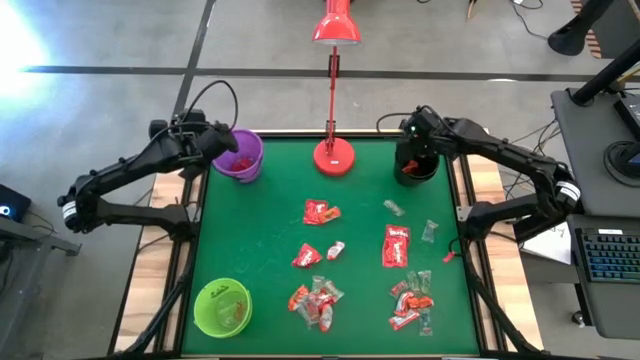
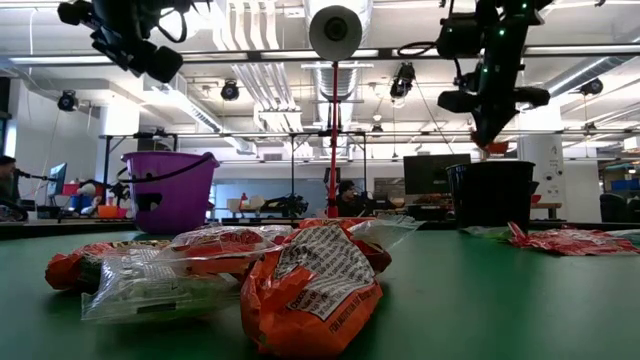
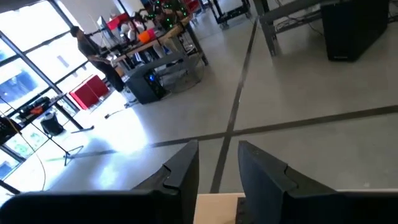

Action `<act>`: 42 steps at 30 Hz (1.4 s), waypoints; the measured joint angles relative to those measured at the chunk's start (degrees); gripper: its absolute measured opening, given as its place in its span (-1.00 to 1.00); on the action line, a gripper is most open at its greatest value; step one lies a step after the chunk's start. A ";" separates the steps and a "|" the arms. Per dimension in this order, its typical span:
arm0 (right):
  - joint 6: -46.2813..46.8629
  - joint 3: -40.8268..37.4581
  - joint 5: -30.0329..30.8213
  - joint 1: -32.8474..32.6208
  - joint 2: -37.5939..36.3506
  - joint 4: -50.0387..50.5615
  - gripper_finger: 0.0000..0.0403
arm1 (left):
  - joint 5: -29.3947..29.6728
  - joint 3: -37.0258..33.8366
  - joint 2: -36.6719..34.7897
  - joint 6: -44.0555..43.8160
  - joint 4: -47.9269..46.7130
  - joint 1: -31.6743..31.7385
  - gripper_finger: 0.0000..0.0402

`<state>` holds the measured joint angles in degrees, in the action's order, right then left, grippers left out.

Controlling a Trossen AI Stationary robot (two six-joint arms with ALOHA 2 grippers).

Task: Sort candy
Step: Put the orange chocolate into the black bucket, then put the red candy into the violet bucket

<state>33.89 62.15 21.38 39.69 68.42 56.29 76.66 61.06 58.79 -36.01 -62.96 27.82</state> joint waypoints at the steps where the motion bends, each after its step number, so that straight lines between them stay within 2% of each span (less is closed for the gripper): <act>1: -0.09 0.00 -1.82 0.85 0.00 -0.01 -0.83 | -0.22 0.00 -0.21 0.41 0.04 0.13 -0.54; 4: -0.45 -0.07 -4.33 2.41 0.00 0.04 -0.75 | -0.87 0.00 -0.76 1.46 0.08 0.19 -0.57; 11: -0.78 0.11 -4.75 2.90 -0.04 -1.79 -0.58 | -0.90 0.02 -1.47 3.50 0.15 0.64 -0.58; 19: -2.18 0.15 -5.59 2.96 -0.08 -8.71 -0.50 | -2.62 0.07 -0.80 8.76 0.52 1.54 -0.58; 23: -10.55 0.16 -11.04 2.22 -0.60 -13.35 -0.50 | -3.54 0.43 -0.75 14.88 3.15 1.54 -0.58; 26: -15.51 0.22 -17.94 0.96 -0.80 -16.73 -0.50 | -7.81 2.23 -0.77 20.14 5.77 1.54 -0.58; 34: -14.05 0.22 -32.56 -2.32 -0.81 -17.16 -0.55 | -15.54 7.94 -0.80 26.57 6.50 1.54 -0.58; 37: -14.77 0.22 -34.78 -4.76 -0.83 -17.16 -0.57 | -17.38 9.56 -0.81 27.99 5.68 1.54 -0.55; 42: -14.86 0.22 -34.90 -10.06 -0.87 -15.67 -0.59 | -19.21 10.56 -0.96 28.30 2.73 1.54 -0.50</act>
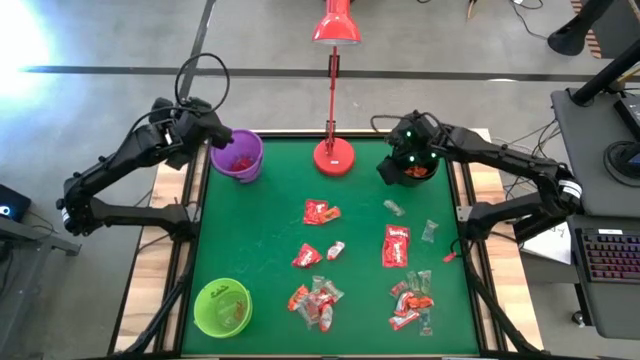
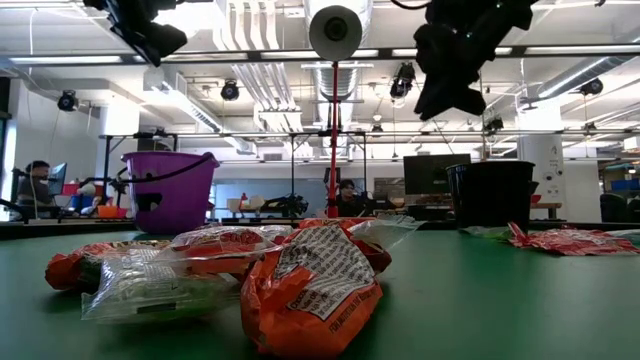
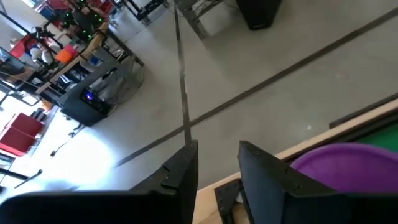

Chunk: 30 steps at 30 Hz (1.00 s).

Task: Sort candy
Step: Put the red candy into the violet bucket

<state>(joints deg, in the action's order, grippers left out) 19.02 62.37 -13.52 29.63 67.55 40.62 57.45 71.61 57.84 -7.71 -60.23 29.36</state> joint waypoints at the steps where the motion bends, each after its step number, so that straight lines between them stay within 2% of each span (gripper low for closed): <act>1: 1.13 0.00 0.00 -0.88 -0.02 1.24 -0.59 | -0.04 -0.02 -0.12 0.00 -0.40 0.00 -0.50; 10: 21.21 0.00 4.78 -10.32 -0.02 15.76 -0.59 | -1.27 -1.16 -0.78 -0.02 -1.24 0.00 -0.50; 16: 32.53 -0.58 6.06 -15.19 -0.02 18.73 -0.55 | -1.22 -1.18 -0.80 0.78 -1.18 0.00 -0.51; 19: 32.57 -0.66 6.09 -16.03 0.54 18.64 -0.54 | -1.18 -1.22 -0.80 4.16 -0.92 0.00 -0.51; 23: 24.68 -0.70 6.23 -15.61 1.62 16.84 -0.57 | -1.11 -1.25 -0.82 7.23 0.08 0.00 -0.51; 27: 24.42 -0.74 6.26 -15.61 2.61 15.06 -0.62 | -1.13 -1.25 -0.91 7.28 0.22 -0.04 -0.51; 30: 24.73 -0.74 9.02 -15.72 3.22 15.29 -0.63 | -2.25 -1.25 -1.23 7.28 0.20 -0.04 -0.51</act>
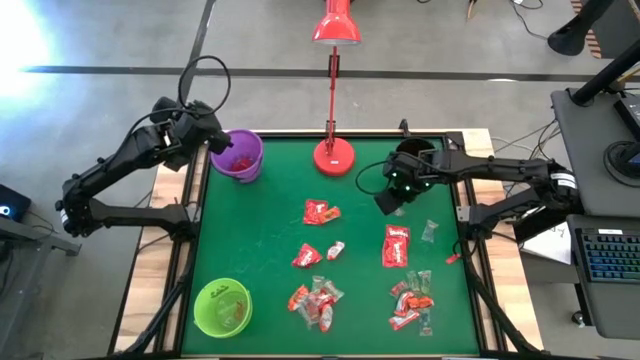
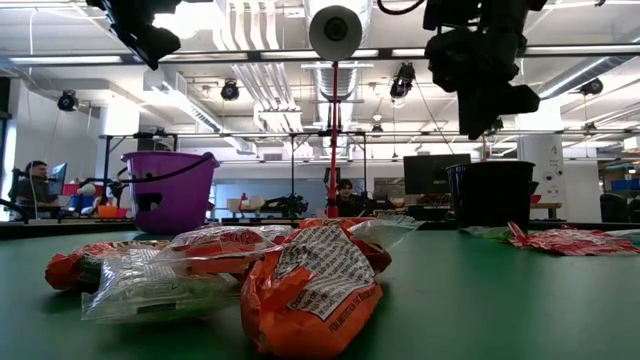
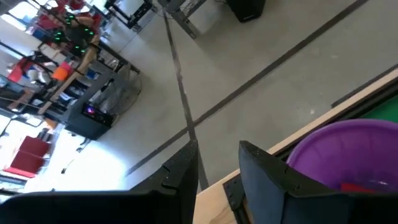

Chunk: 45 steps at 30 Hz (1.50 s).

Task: Sort candy
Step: Put the red candy into the violet bucket

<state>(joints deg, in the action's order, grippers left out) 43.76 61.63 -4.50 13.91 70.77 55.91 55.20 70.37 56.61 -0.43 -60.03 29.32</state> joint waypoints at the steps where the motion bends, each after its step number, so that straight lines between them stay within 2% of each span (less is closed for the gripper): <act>1: 0.26 0.00 0.53 -0.04 0.17 0.00 -0.63 | -0.85 0.00 -0.22 -0.01 -0.01 0.00 -0.51; 5: 3.11 0.00 0.04 -0.02 0.60 0.18 -0.55 | -3.54 0.00 -1.33 0.94 -0.01 0.00 -0.51; 9: 6.99 0.00 -0.52 -0.04 0.60 1.20 -0.42 | -3.71 0.02 -2.63 2.90 0.00 -0.02 -0.51; 14: 17.49 0.00 -0.50 -0.97 0.60 1.24 -0.26 | -3.74 0.07 -4.16 5.83 0.00 -0.02 -0.51; 19: 28.59 0.00 -0.49 -4.56 0.67 1.21 -0.17 | -3.74 0.09 -5.08 7.41 0.00 -0.02 -0.51; 25: 38.55 0.00 -0.60 -12.41 3.23 1.02 -0.15 | -3.75 0.09 -5.62 7.48 0.00 -0.02 -0.51; 31: 43.45 0.00 -0.48 -18.52 8.70 1.01 -0.15 | -3.77 0.09 -5.88 7.68 0.00 -0.02 -0.51; 39: 46.50 0.00 -0.48 -22.14 15.58 0.68 -0.15 | -5.66 0.09 -6.17 10.60 0.00 -0.02 -0.51; 45: 50.54 0.00 -0.87 -23.36 16.77 0.47 -0.15 | -6.82 0.09 -7.18 11.50 0.04 -0.02 -0.51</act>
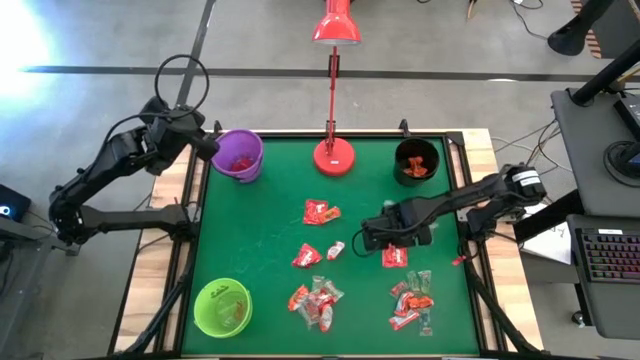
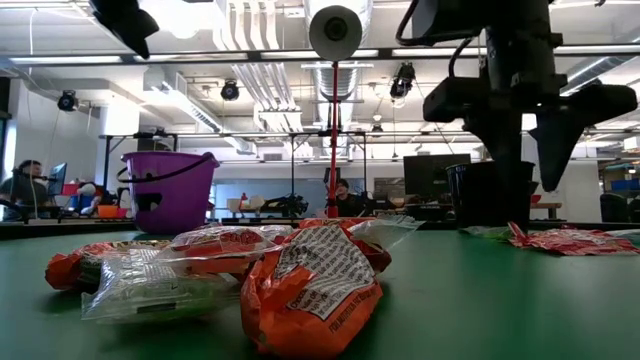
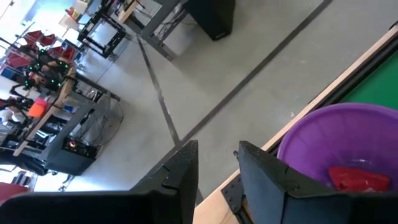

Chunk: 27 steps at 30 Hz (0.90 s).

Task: Sort candy
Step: Put the red candy into the violet bucket

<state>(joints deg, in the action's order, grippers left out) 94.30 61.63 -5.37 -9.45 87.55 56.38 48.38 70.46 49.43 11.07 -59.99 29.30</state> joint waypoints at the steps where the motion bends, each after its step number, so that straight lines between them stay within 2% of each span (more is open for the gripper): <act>1: 0.89 -0.02 -0.04 -0.29 -0.04 -0.02 -0.15 | 0.00 0.00 -0.23 0.00 0.02 0.00 -0.51; 10: 6.24 -0.02 -0.09 -3.66 1.75 1.99 -0.15 | -2.47 0.01 -2.69 0.04 0.96 0.01 -0.51; 20: 3.77 -0.76 -0.60 -3.78 7.53 1.44 -0.15 | -2.97 0.02 -3.58 0.48 1.33 0.00 -0.51; 27: 3.68 -3.44 -2.57 -3.74 10.78 -4.93 -0.15 | -4.29 0.02 -3.56 0.55 1.38 0.00 -0.51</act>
<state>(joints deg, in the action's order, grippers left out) 97.98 58.18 -7.94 -13.19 98.33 51.45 44.09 70.48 45.87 11.62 -58.61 29.30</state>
